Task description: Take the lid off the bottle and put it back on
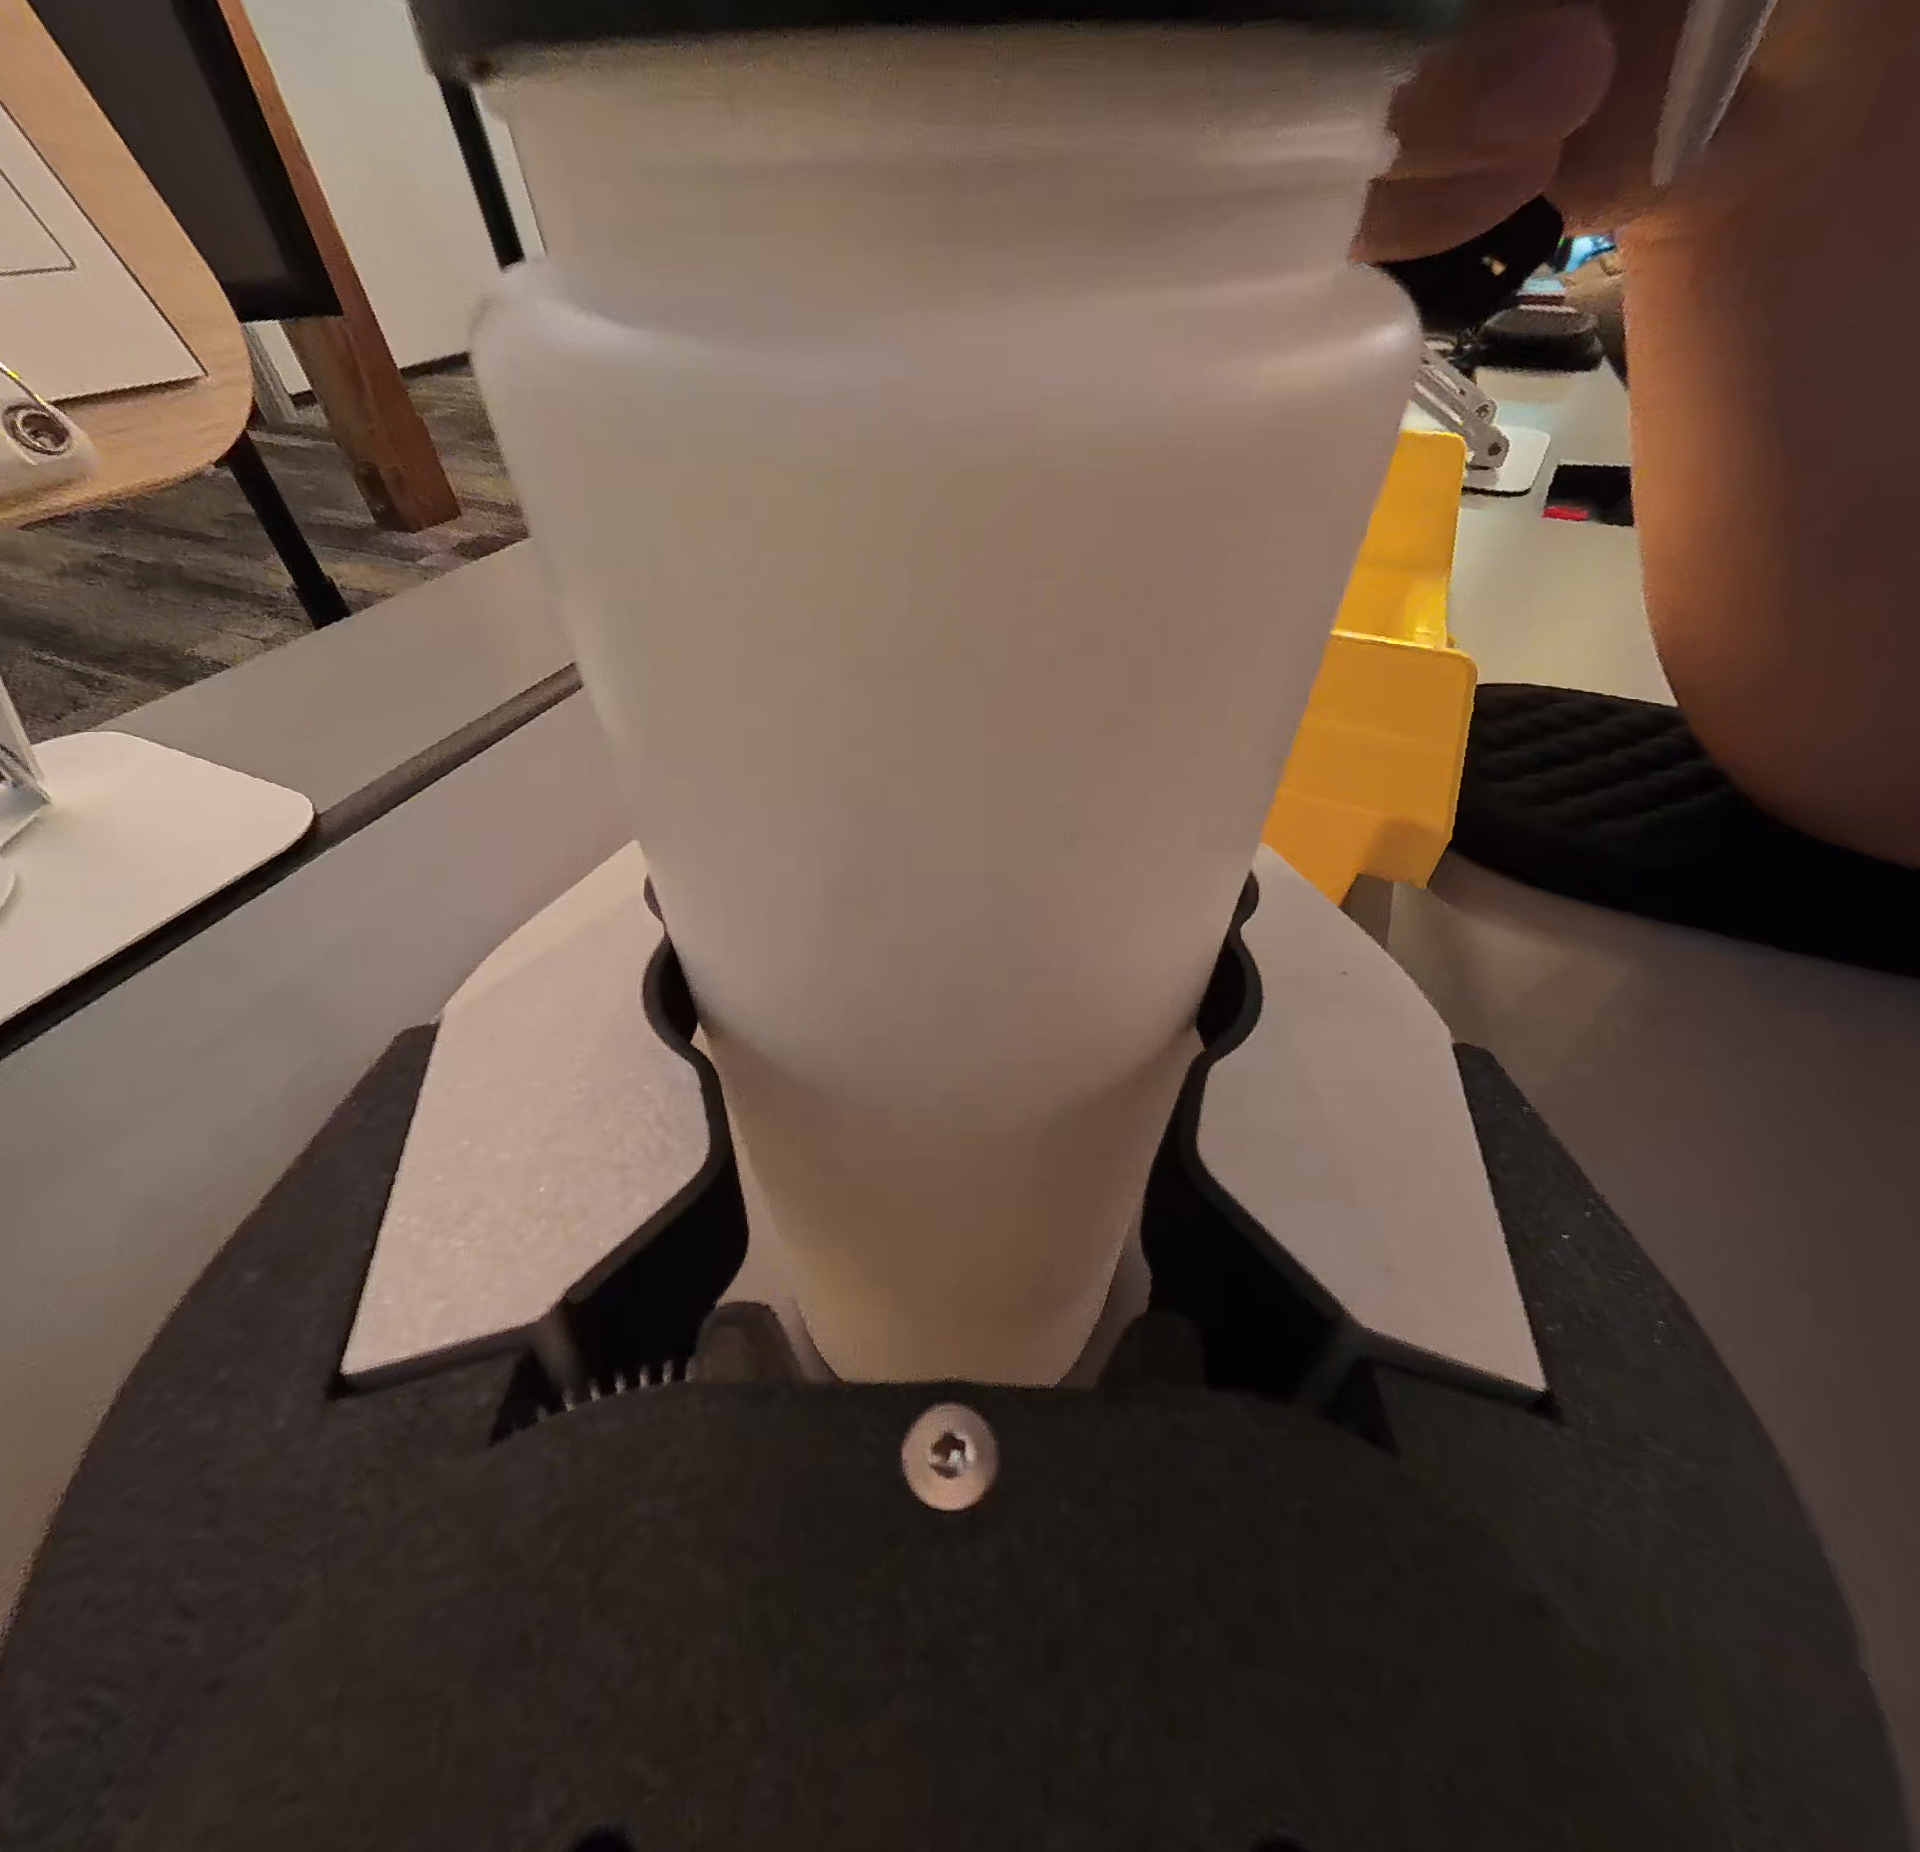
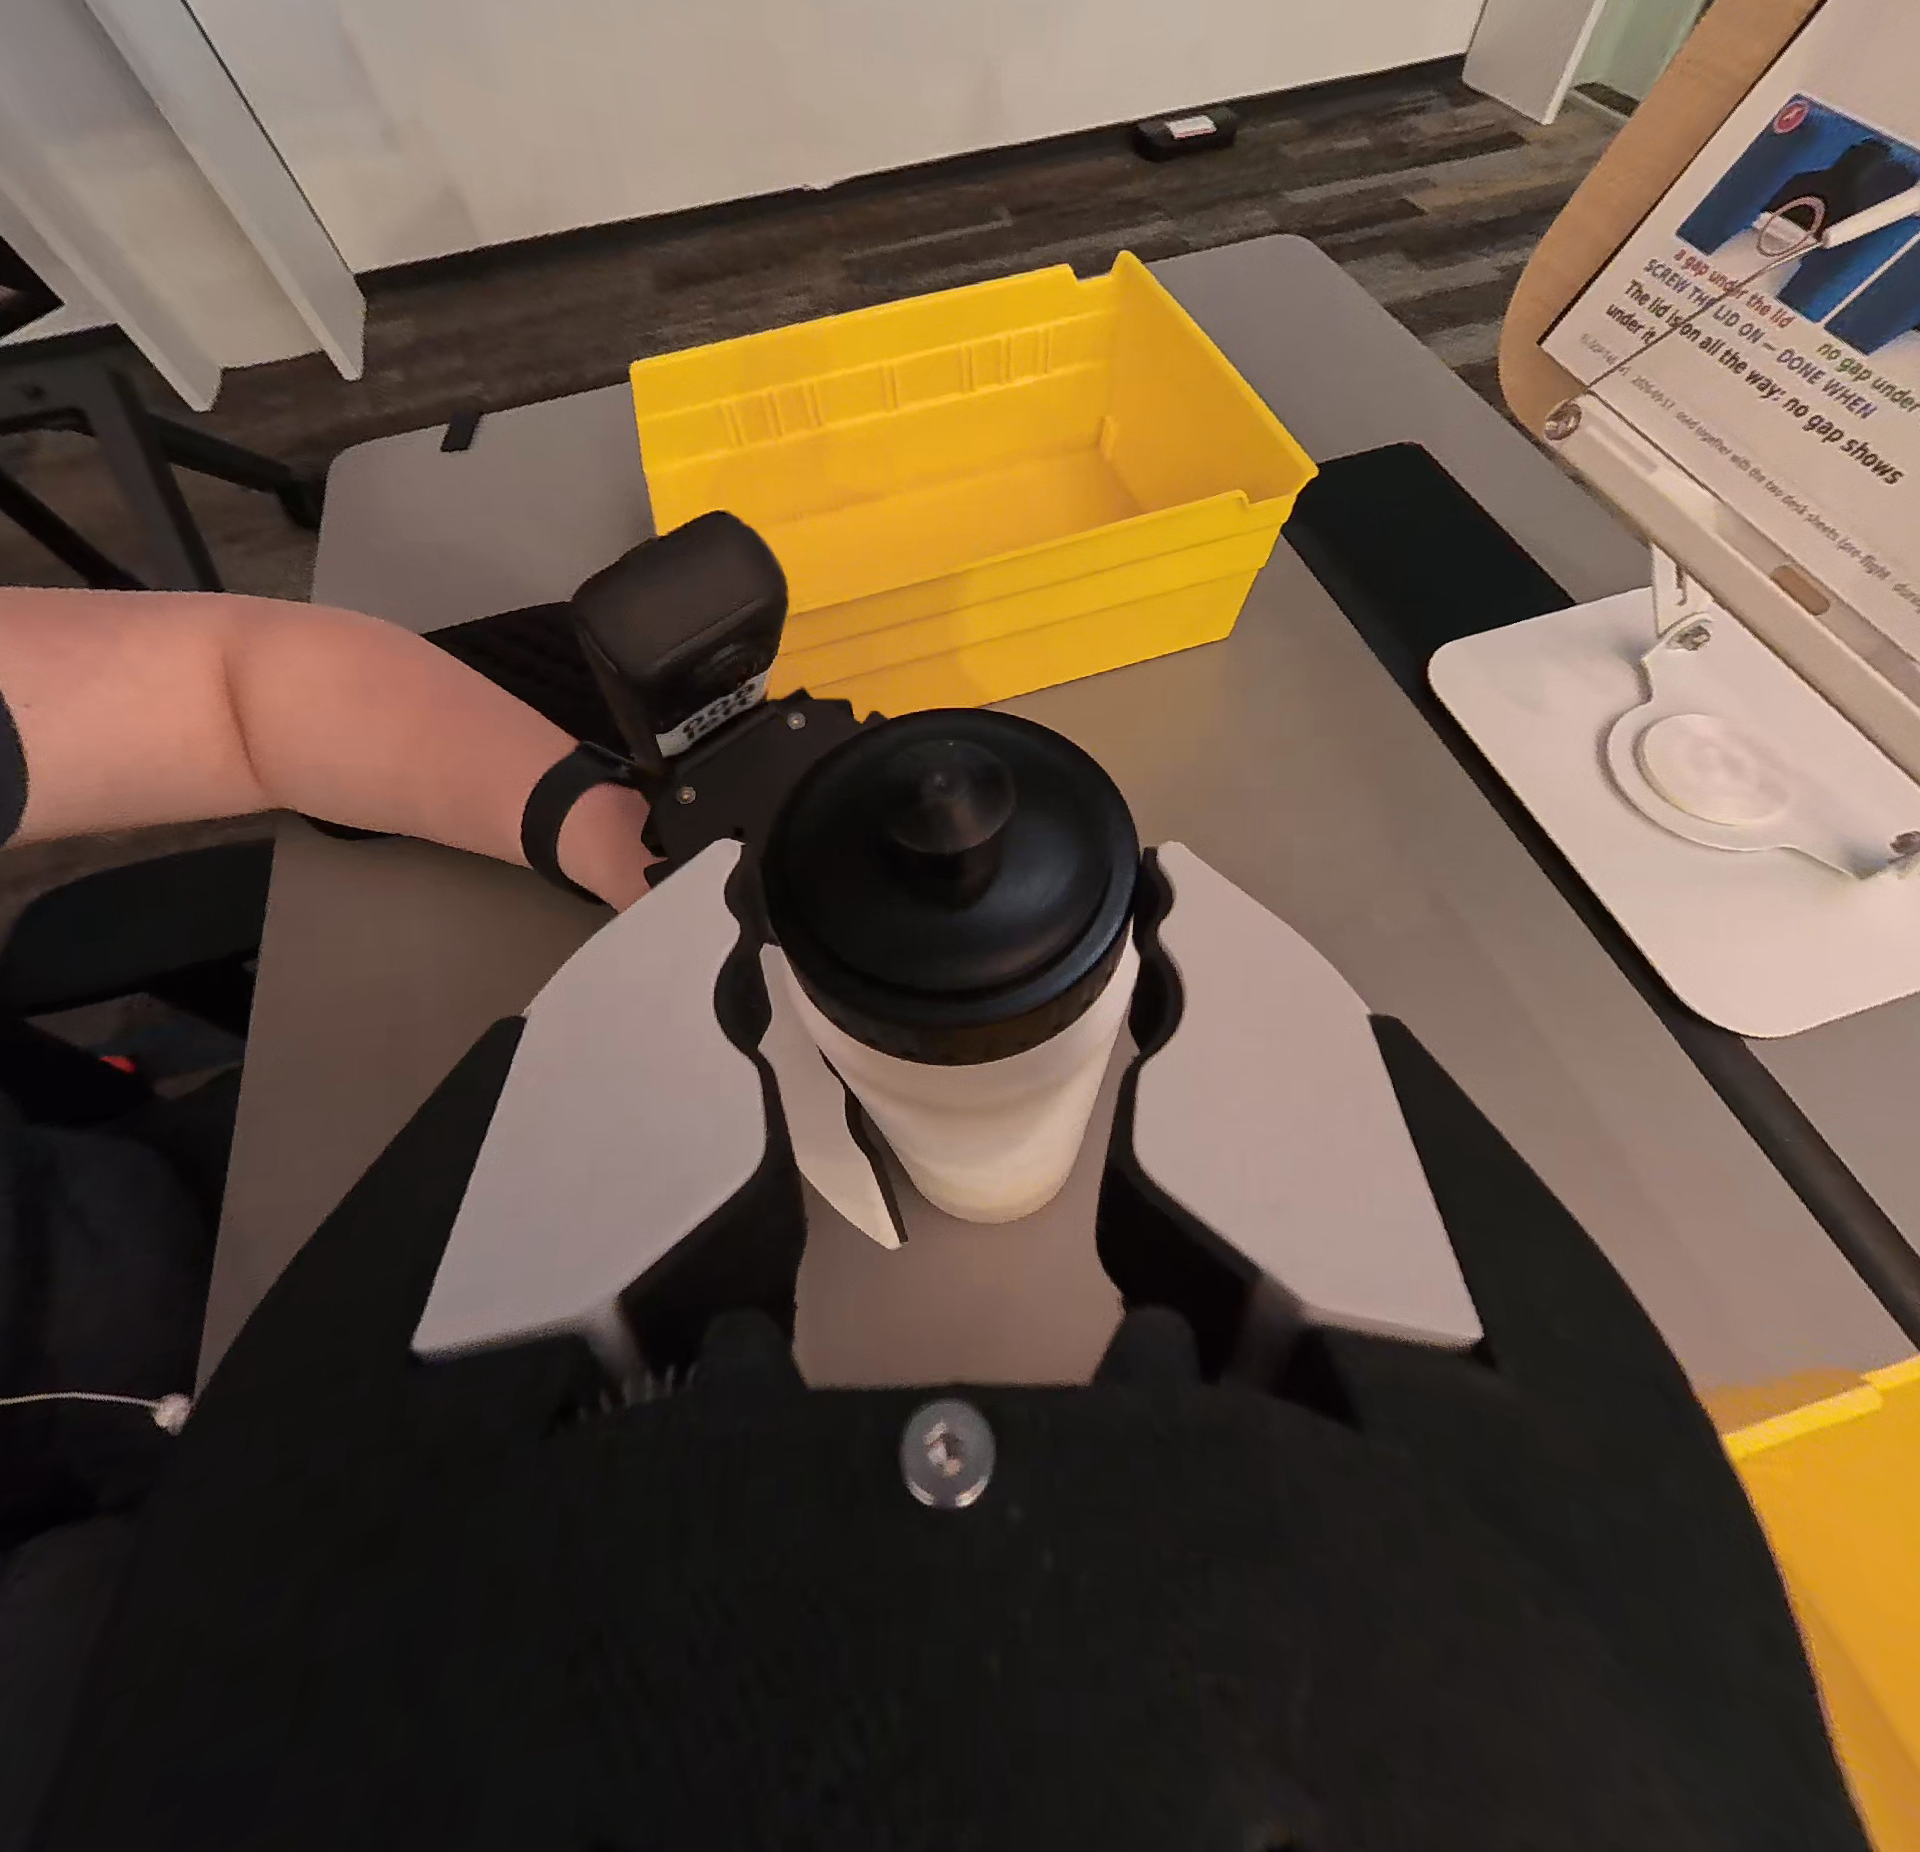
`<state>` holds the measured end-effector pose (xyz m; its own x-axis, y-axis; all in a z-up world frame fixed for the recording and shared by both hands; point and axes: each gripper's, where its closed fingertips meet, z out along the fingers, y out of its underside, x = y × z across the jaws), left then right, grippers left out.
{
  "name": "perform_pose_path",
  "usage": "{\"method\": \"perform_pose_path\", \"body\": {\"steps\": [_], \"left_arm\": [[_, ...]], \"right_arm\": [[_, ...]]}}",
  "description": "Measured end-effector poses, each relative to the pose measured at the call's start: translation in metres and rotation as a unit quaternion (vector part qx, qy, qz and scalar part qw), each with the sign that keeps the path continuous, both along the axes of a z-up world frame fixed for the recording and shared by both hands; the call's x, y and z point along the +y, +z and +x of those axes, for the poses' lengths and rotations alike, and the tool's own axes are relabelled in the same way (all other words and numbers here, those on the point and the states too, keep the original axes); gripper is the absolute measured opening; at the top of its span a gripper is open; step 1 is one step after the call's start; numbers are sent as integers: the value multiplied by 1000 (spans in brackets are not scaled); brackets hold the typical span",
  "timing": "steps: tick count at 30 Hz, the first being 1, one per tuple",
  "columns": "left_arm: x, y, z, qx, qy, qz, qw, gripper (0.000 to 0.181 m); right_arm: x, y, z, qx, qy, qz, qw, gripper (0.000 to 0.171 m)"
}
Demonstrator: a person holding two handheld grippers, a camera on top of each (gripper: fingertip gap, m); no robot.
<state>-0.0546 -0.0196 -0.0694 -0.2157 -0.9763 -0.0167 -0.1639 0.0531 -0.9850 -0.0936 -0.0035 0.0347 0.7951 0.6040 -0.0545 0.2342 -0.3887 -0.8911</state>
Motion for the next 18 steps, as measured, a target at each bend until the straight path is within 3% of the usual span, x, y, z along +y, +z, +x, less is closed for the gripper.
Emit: {"method": "perform_pose_path", "body": {"steps": [10, 18], "left_arm": [[-1, -3, 2, 28, 7, 6, 1000, 96], [-1, -4, 2, 33, 7, 9, 999, 96]], "right_arm": [[-4, 12, -3, -12, 17, 35, 999, 69], [-5, 9, 3, -70, -15, 33, 997, 69]]}}
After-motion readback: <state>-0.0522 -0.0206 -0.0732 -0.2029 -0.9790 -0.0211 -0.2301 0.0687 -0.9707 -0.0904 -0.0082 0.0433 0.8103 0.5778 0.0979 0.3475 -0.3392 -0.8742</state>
